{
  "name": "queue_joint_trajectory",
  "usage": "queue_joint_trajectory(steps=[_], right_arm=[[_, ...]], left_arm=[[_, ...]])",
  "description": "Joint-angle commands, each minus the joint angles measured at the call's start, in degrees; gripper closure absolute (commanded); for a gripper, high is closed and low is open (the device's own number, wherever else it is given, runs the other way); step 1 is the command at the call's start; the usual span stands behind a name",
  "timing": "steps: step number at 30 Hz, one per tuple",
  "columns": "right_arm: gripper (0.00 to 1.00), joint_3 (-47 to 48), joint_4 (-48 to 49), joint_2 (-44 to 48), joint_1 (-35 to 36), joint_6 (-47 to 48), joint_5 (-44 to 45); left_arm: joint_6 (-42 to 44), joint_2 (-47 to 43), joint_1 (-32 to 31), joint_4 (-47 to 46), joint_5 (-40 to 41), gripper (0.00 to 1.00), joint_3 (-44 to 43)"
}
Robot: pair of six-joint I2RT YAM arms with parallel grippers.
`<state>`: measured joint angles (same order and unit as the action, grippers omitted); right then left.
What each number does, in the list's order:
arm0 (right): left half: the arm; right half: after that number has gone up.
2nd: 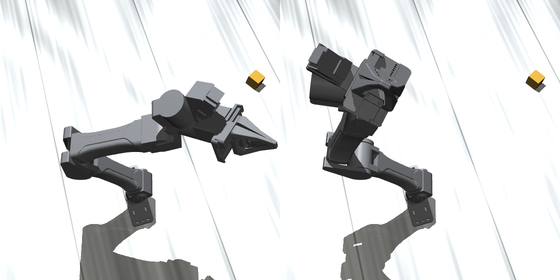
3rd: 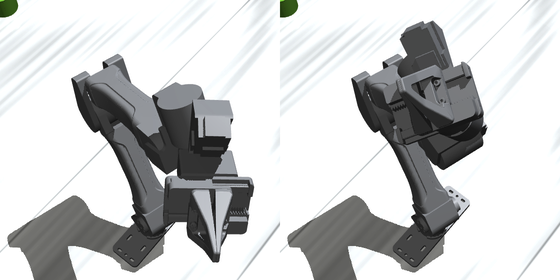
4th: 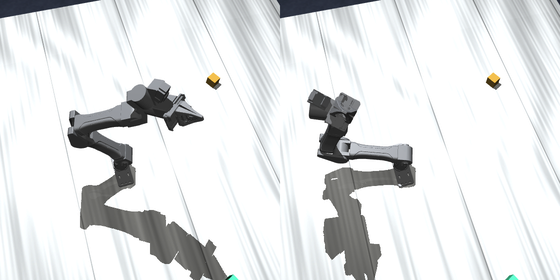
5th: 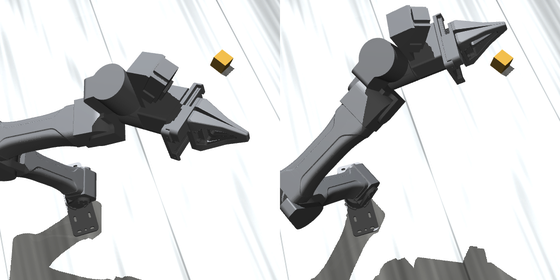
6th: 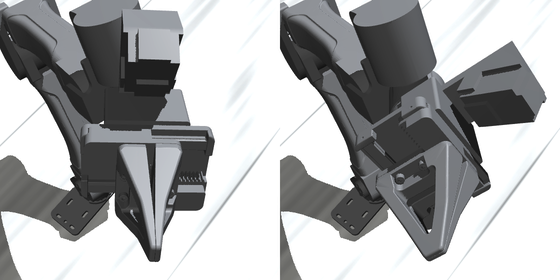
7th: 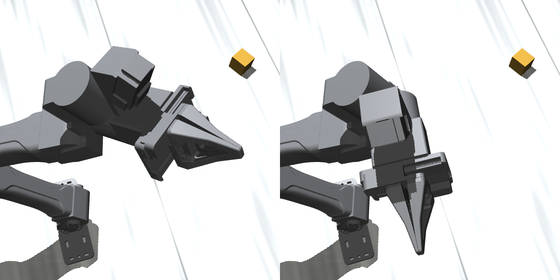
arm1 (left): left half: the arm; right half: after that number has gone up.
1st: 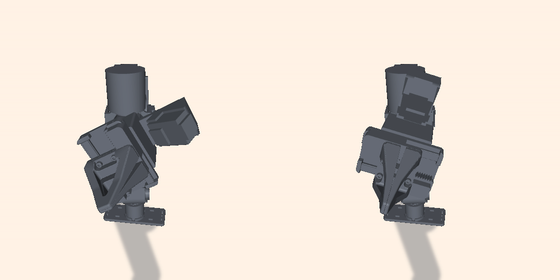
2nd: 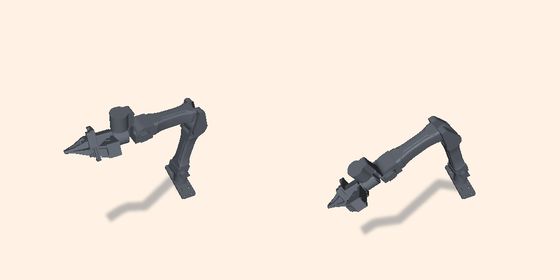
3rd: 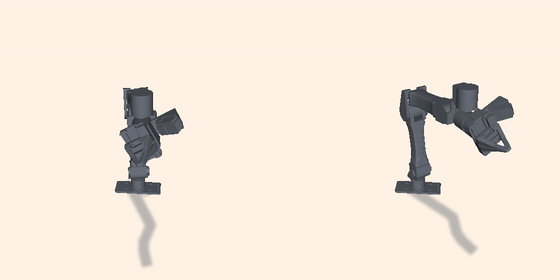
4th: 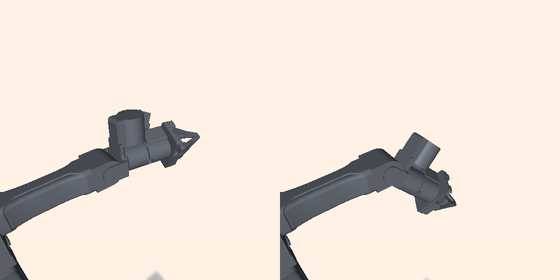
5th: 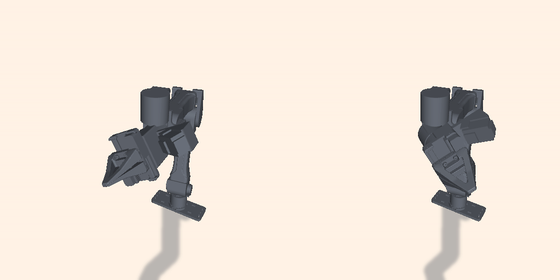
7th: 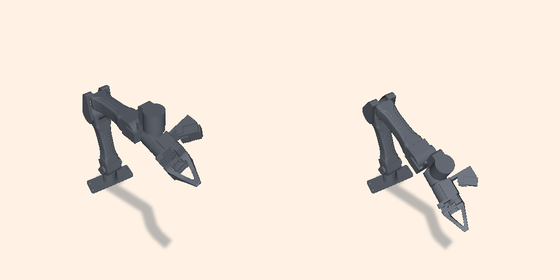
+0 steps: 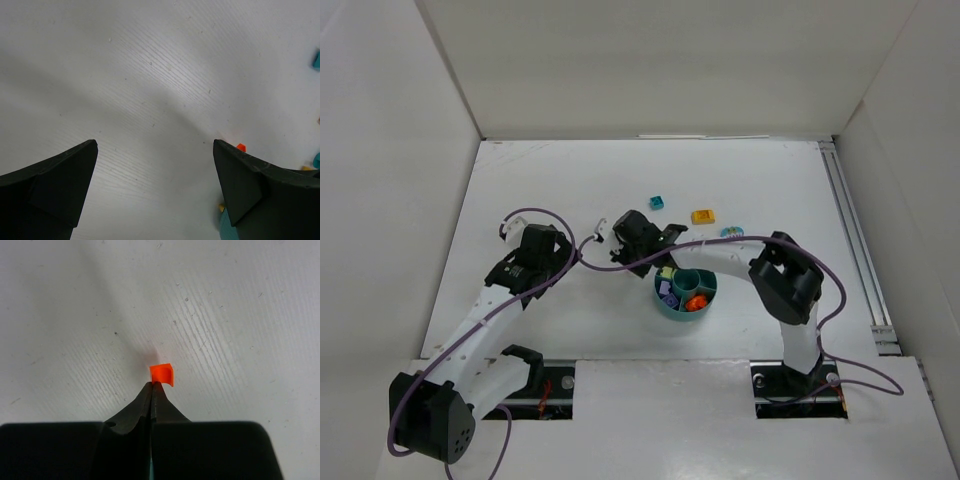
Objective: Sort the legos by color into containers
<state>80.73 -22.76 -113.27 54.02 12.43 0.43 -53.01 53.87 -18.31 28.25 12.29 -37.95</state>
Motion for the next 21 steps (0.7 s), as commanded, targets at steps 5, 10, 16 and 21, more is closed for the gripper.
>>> queue_joint_trajectory(steps=[5,10,16,21], right_arm=[[1.0,-1.62,2.11,8.14,-0.23,1.99,-2.09],[1.0,-8.47,2.11,21.91,-0.23,3.04,-2.62],[1.0,-18.39,-4.11,37.84,-0.23,1.82,-0.69],[1.0,-24.21,-10.98,49.19,-0.23,-0.74,-0.43]], left_arm=[[0.46,-1.04,-0.24,1.02,0.8,0.0,-1.42],[1.6,-1.04,-0.24,-0.38,0.19,0.0,-1.95],[4.41,-1.57,-0.24,-5.13,-2.89,0.0,-0.63],[4.94,-0.26,-0.24,-6.37,-2.89,0.0,-1.16]])
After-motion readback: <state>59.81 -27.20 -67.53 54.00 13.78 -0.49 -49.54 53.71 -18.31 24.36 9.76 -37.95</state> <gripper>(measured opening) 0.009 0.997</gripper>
